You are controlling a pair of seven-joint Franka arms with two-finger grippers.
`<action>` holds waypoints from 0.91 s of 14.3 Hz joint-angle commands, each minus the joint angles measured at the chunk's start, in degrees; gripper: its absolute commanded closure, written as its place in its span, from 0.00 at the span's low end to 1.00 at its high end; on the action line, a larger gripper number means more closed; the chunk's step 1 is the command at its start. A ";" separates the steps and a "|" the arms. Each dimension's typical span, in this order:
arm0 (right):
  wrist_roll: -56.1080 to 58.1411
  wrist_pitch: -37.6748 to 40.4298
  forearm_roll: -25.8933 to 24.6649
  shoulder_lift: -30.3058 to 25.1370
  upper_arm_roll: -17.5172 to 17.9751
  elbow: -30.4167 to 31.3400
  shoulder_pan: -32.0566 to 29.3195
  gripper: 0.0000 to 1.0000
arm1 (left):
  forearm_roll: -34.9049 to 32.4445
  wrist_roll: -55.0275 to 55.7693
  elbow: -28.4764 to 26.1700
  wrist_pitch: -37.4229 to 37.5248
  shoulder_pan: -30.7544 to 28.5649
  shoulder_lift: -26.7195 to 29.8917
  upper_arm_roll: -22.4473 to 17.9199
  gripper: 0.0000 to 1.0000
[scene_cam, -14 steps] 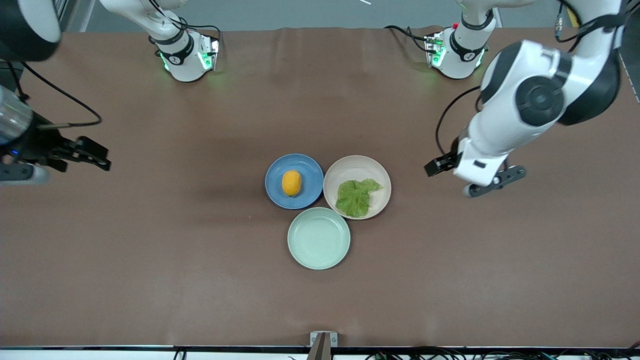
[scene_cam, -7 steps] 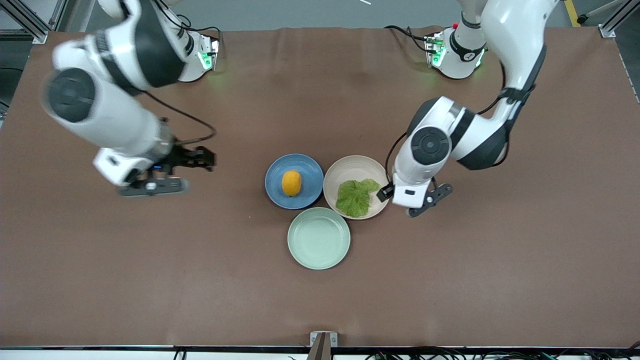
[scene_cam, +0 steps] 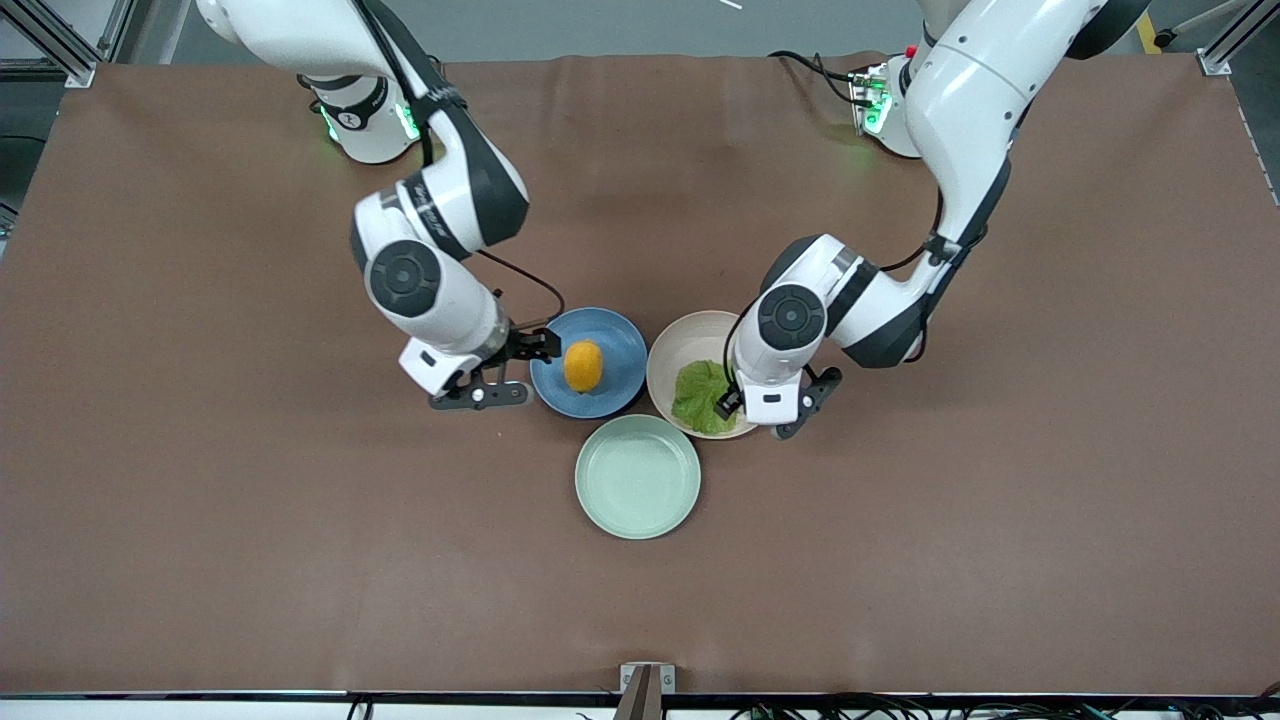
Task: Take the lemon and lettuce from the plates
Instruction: 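Grasp the lemon with the right gripper while the left gripper grasps the lettuce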
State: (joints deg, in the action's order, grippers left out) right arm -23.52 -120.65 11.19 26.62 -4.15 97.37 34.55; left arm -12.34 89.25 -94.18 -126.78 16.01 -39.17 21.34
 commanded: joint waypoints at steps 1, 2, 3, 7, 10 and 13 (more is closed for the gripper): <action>-4.86 -4.67 1.20 3.69 -0.60 0.10 3.41 0.00 | -0.85 5.13 1.63 -2.75 1.12 -2.22 0.02 0.20; -5.57 -6.86 1.20 5.62 -0.60 0.19 4.12 0.00 | -1.11 6.53 1.55 -3.55 1.12 -2.40 -0.07 0.21; -6.10 -8.27 1.38 7.03 -0.60 0.19 4.82 0.00 | -1.11 7.68 1.37 -3.56 1.12 -2.49 -0.15 0.26; -6.46 -13.46 1.55 10.38 -0.51 0.27 6.23 0.00 | -0.76 9.53 1.46 -3.56 0.86 -3.54 -0.42 0.36; -8.12 -14.18 1.55 10.82 -0.51 0.27 7.55 0.21 | -0.58 10.58 1.28 -3.39 0.68 -3.98 -0.42 0.53; -8.30 -13.65 1.47 10.82 -0.60 0.36 8.26 0.57 | -0.67 13.40 1.54 -2.95 0.25 -3.46 -0.51 0.86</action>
State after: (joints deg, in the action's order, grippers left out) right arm -31.28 -134.49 11.32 37.80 -4.15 97.45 42.05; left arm -12.34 100.89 -93.70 -130.23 16.57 -42.48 20.73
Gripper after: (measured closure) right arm 0.366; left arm 0.714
